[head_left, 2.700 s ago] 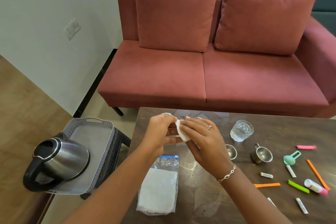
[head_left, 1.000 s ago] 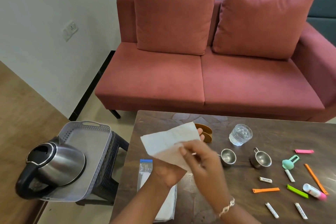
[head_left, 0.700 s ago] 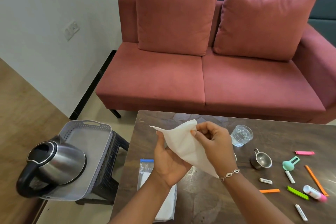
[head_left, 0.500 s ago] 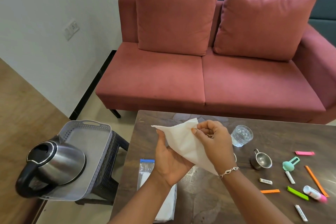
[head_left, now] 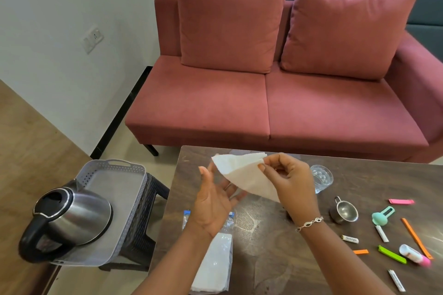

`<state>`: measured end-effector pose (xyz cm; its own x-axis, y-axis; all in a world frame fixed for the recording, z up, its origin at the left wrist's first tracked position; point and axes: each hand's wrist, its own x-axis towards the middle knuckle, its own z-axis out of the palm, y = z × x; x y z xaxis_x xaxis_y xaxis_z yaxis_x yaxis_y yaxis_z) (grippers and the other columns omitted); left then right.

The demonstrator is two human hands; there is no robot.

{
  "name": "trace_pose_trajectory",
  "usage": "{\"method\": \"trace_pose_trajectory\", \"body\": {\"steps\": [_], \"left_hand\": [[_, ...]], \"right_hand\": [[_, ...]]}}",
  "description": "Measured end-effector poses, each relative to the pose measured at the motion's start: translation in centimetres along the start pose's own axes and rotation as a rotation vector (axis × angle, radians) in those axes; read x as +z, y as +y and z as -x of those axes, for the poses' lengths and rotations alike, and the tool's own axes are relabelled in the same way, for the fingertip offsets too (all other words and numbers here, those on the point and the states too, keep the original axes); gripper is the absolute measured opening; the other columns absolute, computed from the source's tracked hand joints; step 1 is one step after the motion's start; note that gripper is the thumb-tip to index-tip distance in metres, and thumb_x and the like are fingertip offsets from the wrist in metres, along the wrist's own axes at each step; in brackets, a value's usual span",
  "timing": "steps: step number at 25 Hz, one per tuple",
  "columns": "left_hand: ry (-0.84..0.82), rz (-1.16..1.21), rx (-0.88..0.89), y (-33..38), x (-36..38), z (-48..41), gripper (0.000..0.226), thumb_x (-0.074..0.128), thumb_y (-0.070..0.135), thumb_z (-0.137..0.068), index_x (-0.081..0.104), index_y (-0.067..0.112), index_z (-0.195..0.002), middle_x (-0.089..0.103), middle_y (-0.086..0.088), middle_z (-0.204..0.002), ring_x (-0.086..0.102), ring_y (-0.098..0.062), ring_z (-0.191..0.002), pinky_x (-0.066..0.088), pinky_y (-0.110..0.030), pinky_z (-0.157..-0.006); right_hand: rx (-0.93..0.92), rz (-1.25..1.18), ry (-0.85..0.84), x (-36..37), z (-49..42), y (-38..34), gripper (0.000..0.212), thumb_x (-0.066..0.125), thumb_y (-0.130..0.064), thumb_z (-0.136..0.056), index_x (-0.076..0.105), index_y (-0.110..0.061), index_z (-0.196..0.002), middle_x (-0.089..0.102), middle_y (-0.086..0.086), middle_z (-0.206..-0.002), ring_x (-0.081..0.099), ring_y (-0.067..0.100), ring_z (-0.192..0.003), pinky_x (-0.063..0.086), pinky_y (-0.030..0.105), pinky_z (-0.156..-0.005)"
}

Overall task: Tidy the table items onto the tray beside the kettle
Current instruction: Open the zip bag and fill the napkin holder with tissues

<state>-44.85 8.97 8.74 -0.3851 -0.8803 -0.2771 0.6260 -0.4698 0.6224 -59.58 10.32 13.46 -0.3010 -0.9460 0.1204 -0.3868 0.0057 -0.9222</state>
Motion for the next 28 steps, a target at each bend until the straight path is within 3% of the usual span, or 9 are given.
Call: {"method": "trace_pose_trajectory", "body": {"steps": [3, 6, 11, 13, 16, 19, 23, 26, 28], "left_hand": [[-0.086, -0.122, 0.060, 1.7, -2.2, -0.3, 0.091, 0.089, 0.042, -0.045, 0.048, 0.035, -0.125, 0.062, -0.012, -0.119, 0.058, -0.029, -0.110, 0.048, -0.049, -0.092], [-0.194, -0.348, 0.095, 3.2, -3.4, -0.7, 0.078, 0.087, 0.031, -0.057, 0.049, 0.036, -0.125, 0.057, -0.009, -0.128, 0.057, -0.023, -0.114, 0.047, -0.045, -0.096], [-0.351, -0.926, 0.032, 5.8, -2.7, -1.1, 0.050, 0.077, 0.028, -0.061, 0.062, 0.039, -0.107, 0.051, 0.014, -0.127, 0.050, -0.007, -0.117, 0.049, -0.029, -0.096], [-0.335, -1.052, -0.016, 5.6, -2.1, -1.4, 0.042, 0.080, 0.022, -0.063, 0.067, 0.036, -0.101, 0.048, 0.011, -0.126, 0.050, -0.010, -0.116, 0.048, -0.030, -0.097], [-0.224, -1.271, 0.102, 5.2, -2.0, -1.9, 0.027, 0.078, 0.016, -0.070, 0.071, 0.024, -0.095, 0.058, 0.002, -0.112, 0.055, -0.017, -0.107, 0.049, -0.039, -0.095], [-0.095, -1.307, 0.143, 5.4, -2.9, -2.1, 0.016, 0.077, 0.021, -0.072, 0.072, 0.020, -0.088, 0.067, 0.002, -0.100, 0.060, -0.022, -0.098, 0.051, -0.046, -0.087], [0.034, -1.239, 0.165, 5.4, -3.2, -1.4, 0.049, 0.080, 0.040, -0.064, 0.059, 0.022, -0.105, 0.062, 0.008, -0.113, 0.055, -0.011, -0.110, 0.046, -0.042, -0.096], [-0.098, -1.416, 0.188, 5.7, -1.1, -1.0, 0.080, 0.074, 0.057, -0.054, 0.041, 0.038, -0.124, 0.045, 0.018, -0.131, 0.040, -0.001, -0.122, 0.035, -0.026, -0.101], [-0.223, -1.487, 0.174, 5.8, 1.1, -1.4, 0.079, 0.078, 0.051, -0.059, 0.041, 0.036, -0.126, 0.048, 0.016, -0.130, 0.043, 0.000, -0.118, 0.036, -0.018, -0.096]], "right_hand": [[-0.172, 0.135, -0.013, -0.8, 0.0, -0.4, 0.004, 0.070, -0.003, -0.076, 0.069, -0.007, -0.076, 0.066, -0.001, -0.073, 0.058, 0.003, -0.067, 0.040, 0.001, -0.064], [-0.287, 0.217, -0.017, -1.4, -0.1, -0.6, 0.005, 0.070, 0.002, -0.074, 0.069, -0.003, -0.075, 0.068, 0.003, -0.074, 0.056, 0.003, -0.066, 0.038, -0.002, -0.067], [-0.370, 0.246, -0.069, -2.0, -0.4, -0.5, 0.006, 0.070, 0.002, -0.074, 0.069, -0.002, -0.078, 0.069, 0.005, -0.079, 0.059, 0.005, -0.070, 0.040, -0.002, -0.071], [-0.396, 0.230, -0.110, -2.3, -0.6, -0.4, 0.007, 0.070, 0.004, -0.074, 0.069, -0.002, -0.076, 0.068, 0.002, -0.077, 0.058, 0.008, -0.074, 0.040, 0.000, -0.071], [-0.420, 0.253, -0.163, -2.8, -0.7, -0.1, 0.008, 0.070, 0.003, -0.074, 0.069, -0.004, -0.076, 0.067, -0.002, -0.078, 0.060, 0.008, -0.074, 0.042, 0.007, -0.071], [-0.399, 0.258, -0.131, -3.4, -0.7, 0.5, 0.009, 0.070, 0.004, -0.074, 0.068, -0.005, -0.076, 0.066, -0.005, -0.079, 0.060, 0.007, -0.075, 0.043, 0.010, -0.074], [-0.399, 0.272, -0.104, -4.1, -1.1, 0.6, 0.010, 0.069, 0.005, -0.074, 0.068, -0.004, -0.075, 0.065, -0.004, -0.077, 0.057, 0.006, -0.080, 0.039, 0.002, -0.073], [-0.415, 0.288, -0.180, -4.3, -1.6, 0.0, 0.008, 0.070, 0.003, -0.075, 0.068, -0.005, -0.077, 0.065, -0.005, -0.078, 0.057, 0.006, -0.081, 0.040, 0.004, -0.074], [-0.422, 0.267, -0.233, -4.1, -1.9, -0.6, 0.008, 0.070, 0.001, -0.075, 0.069, -0.006, -0.077, 0.066, -0.005, -0.078, 0.059, 0.009, -0.077, 0.043, 0.010, -0.073]]}}
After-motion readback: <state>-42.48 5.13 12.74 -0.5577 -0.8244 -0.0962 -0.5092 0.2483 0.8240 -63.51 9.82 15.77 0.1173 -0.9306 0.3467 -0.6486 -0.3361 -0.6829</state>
